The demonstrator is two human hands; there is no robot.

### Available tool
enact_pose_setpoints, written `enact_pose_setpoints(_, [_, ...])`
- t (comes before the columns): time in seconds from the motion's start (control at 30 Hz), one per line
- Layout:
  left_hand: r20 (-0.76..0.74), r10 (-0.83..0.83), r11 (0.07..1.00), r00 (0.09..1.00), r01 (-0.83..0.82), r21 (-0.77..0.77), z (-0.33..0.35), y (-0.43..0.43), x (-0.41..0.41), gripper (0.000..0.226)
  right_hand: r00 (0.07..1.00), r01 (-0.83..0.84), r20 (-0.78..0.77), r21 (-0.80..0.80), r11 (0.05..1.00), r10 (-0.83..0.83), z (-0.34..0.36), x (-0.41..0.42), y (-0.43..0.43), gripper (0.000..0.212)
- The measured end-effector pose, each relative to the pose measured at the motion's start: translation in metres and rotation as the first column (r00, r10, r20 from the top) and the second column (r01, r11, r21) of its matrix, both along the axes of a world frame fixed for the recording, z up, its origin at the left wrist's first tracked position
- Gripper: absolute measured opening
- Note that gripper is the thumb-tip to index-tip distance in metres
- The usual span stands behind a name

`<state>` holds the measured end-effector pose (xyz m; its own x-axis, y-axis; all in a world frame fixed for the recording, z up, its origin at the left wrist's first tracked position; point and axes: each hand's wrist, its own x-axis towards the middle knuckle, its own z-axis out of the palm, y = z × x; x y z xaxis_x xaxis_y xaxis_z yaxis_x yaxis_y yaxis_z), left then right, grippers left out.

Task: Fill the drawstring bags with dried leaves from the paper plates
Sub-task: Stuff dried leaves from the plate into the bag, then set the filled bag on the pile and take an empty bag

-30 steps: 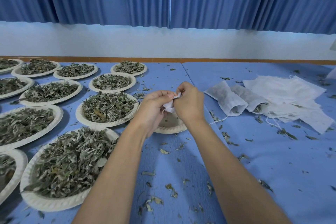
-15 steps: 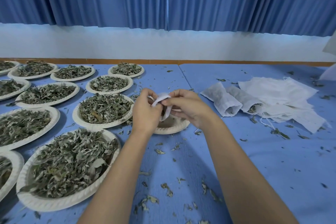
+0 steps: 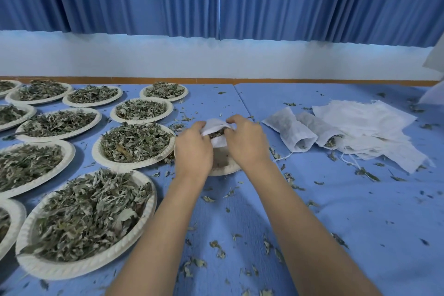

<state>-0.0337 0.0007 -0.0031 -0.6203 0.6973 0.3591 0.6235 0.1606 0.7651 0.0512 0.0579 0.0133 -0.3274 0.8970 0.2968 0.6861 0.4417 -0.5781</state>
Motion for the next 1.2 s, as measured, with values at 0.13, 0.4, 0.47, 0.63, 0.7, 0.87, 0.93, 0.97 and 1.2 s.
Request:
enact_pose_setpoints(0.13, [0.194,-0.064,0.998,0.979,0.060,0.026,0.009,0.004,0.013,0.051,0.993,-0.105,-0.060,-0.005,0.994,0.105,0.001,-0.003,-0.006,0.033])
enact_pose_setpoints(0.4, [0.487,-0.207,0.972,0.848,0.122,0.200,0.012,0.015,0.028,0.052,0.923,-0.168,-0.381,-0.277,0.946,0.053,0.010,0.018,0.008,0.058])
enact_pose_setpoints(0.47, [0.518,-0.254,0.963,0.817,0.166,0.211,0.015,0.026,0.039,0.054,0.882,-0.148,-0.471,-0.285,0.947,-0.004,0.012,0.027,0.013,0.059])
enact_pose_setpoints(0.63, [0.572,-0.472,0.882,0.671,0.356,0.310,0.031,0.065,0.082,0.053,0.808,0.099,-0.561,-0.169,0.981,-0.178,0.025,0.069,0.041,0.054])
enact_pose_setpoints(0.7, [0.506,-0.495,0.869,0.707,0.403,0.288,0.034,0.080,0.101,0.043,0.773,0.204,-0.584,-0.138,0.969,-0.246,0.026,0.090,0.060,0.053])
enact_pose_setpoints(0.87, [0.407,-0.551,0.828,0.729,0.539,0.155,0.028,0.105,0.128,0.037,0.851,0.289,-0.425,-0.113,0.951,-0.309,0.010,0.125,0.099,0.044])
enact_pose_setpoints(0.93, [0.381,-0.586,0.784,0.715,0.620,0.042,0.022,0.109,0.135,0.039,0.914,0.401,-0.064,-0.006,0.916,-0.401,0.000,0.133,0.104,0.035])
enact_pose_setpoints(0.97, [0.342,-0.604,0.765,0.720,0.644,-0.005,0.018,0.111,0.137,0.038,0.894,0.430,0.109,0.069,0.900,-0.436,-0.005,0.137,0.106,0.036])
enact_pose_setpoints(1.2, [0.150,-0.514,0.854,0.844,0.520,0.005,-0.002,0.118,0.143,0.051,0.820,0.446,-0.376,-0.053,0.893,-0.432,-0.008,0.154,0.117,0.046])
